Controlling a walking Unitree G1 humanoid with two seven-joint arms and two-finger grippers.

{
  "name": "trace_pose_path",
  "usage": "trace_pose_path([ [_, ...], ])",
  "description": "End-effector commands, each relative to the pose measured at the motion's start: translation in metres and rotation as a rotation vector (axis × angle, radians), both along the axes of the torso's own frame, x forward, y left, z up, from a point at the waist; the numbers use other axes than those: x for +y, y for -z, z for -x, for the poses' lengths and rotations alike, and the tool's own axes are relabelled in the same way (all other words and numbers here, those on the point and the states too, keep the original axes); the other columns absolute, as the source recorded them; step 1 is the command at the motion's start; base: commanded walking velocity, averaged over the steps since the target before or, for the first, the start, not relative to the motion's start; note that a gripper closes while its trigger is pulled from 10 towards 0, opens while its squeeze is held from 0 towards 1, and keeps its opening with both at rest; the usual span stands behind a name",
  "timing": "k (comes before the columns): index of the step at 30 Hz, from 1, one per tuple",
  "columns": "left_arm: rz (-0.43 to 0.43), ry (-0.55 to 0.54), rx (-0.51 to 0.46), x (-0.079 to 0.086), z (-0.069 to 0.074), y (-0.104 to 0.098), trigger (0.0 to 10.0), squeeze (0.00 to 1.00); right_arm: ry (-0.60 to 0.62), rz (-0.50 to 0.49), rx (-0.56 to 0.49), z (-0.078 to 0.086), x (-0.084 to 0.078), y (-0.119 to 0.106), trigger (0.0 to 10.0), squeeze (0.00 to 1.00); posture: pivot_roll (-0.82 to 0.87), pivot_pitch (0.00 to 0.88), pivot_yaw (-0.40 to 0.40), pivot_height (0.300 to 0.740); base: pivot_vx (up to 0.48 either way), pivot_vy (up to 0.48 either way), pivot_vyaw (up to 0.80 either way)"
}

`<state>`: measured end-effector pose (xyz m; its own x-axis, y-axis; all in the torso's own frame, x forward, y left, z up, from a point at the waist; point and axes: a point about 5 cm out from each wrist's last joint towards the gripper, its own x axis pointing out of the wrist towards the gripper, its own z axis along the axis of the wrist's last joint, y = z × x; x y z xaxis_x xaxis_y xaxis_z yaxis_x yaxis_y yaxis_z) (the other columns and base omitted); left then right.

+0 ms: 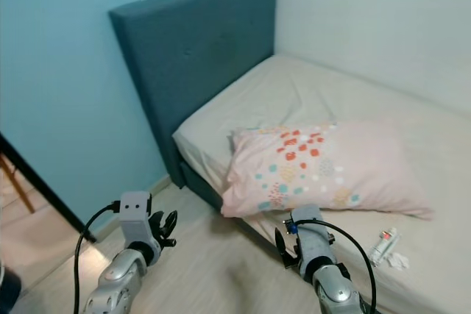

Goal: Clean up the room

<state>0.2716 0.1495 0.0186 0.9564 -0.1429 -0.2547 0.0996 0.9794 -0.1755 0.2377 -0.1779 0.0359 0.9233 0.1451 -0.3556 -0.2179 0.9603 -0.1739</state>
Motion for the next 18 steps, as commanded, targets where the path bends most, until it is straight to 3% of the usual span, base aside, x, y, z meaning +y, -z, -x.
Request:
trace_pose_path([
  [1,0.009,0.005,0.035,-0.002,0.004,0.008,10.0,0.00,0.008,0.012,0.016,0.002,-0.003,0.004,10.0,0.00,-0.16,0.056,0.034,0.740,0.000,0.000,0.00],
  [5,0.002,0.000,0.059,0.002,0.006,0.014,10.0,0.00,0.012,0.018,0.024,0.001,-0.004,0.007,10.0,0.00,-0.16,0.061,0.039,0.740,0.000,0.000,0.00],
  [12,-0.047,0.028,0.175,0.010,0.026,0.039,10.0,0.00,0.096,0.004,0.131,0.008,-0.015,0.030,10.0,0.00,-0.15,0.067,0.051,0.740,0.000,0.000,0.00],
  [16,-0.031,0.052,0.214,0.013,0.041,0.047,10.0,0.00,0.175,-0.082,0.162,0.023,-0.023,0.041,10.0,0.00,-0.10,0.069,0.047,0.740,0.000,0.000,0.00],
  [17,-0.025,0.053,0.240,0.021,0.055,0.052,10.0,0.00,0.209,-0.129,0.162,0.033,-0.029,0.045,10.0,0.00,-0.09,0.068,0.035,0.740,0.000,0.000,0.00],
  [18,-0.025,0.053,0.240,0.021,0.055,0.052,10.0,0.00,0.209,-0.129,0.162,0.033,-0.029,0.045,10.0,0.00,-0.09,0.068,0.035,0.740,0.000,0.000,0.00],
])
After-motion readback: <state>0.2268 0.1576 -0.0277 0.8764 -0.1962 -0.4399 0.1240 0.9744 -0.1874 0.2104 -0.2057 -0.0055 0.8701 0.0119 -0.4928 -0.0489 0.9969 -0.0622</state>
